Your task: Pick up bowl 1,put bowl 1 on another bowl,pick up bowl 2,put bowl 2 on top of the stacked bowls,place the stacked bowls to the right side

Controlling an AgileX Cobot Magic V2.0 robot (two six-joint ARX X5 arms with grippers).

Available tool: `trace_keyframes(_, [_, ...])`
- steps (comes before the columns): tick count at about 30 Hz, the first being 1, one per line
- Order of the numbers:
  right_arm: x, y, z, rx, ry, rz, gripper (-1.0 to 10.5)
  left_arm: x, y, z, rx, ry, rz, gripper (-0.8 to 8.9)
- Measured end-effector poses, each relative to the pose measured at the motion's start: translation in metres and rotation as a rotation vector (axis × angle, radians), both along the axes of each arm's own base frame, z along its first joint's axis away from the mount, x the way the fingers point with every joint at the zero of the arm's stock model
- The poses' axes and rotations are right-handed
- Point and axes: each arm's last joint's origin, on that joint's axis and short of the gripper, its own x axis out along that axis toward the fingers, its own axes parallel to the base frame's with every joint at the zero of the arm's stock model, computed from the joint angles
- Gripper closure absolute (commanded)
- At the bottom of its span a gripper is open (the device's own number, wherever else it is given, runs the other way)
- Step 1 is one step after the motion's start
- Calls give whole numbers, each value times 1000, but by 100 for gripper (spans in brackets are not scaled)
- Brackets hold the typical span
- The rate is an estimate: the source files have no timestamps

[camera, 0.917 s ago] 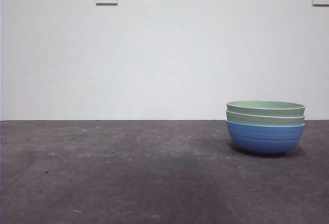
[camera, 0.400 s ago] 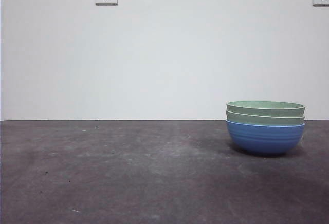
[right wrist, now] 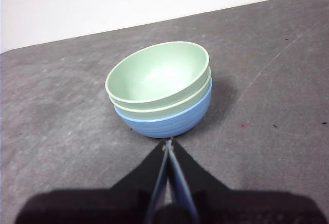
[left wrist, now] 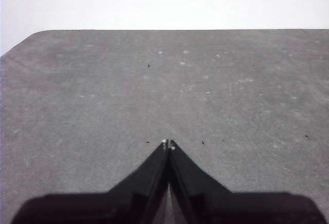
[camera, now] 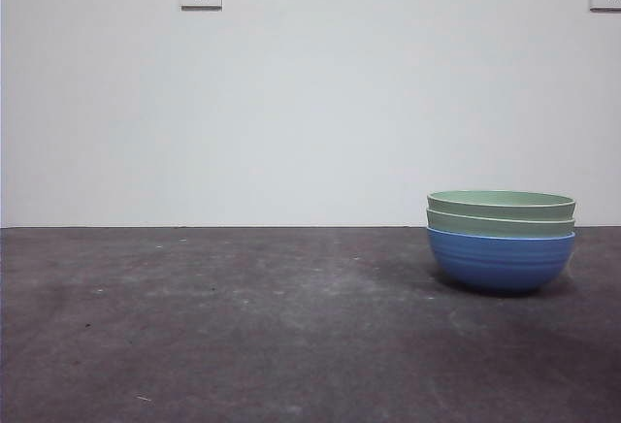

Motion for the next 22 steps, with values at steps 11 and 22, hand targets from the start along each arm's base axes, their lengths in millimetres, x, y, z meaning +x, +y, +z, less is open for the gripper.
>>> trace_keyframes(11, [0, 0, 0, 17, 4, -3, 945, 0, 0, 0, 0, 0, 0, 817])
trace_keyframes(22, [0, 0, 0, 18, 4, -3, 945, 0, 0, 0, 0, 0, 0, 817])
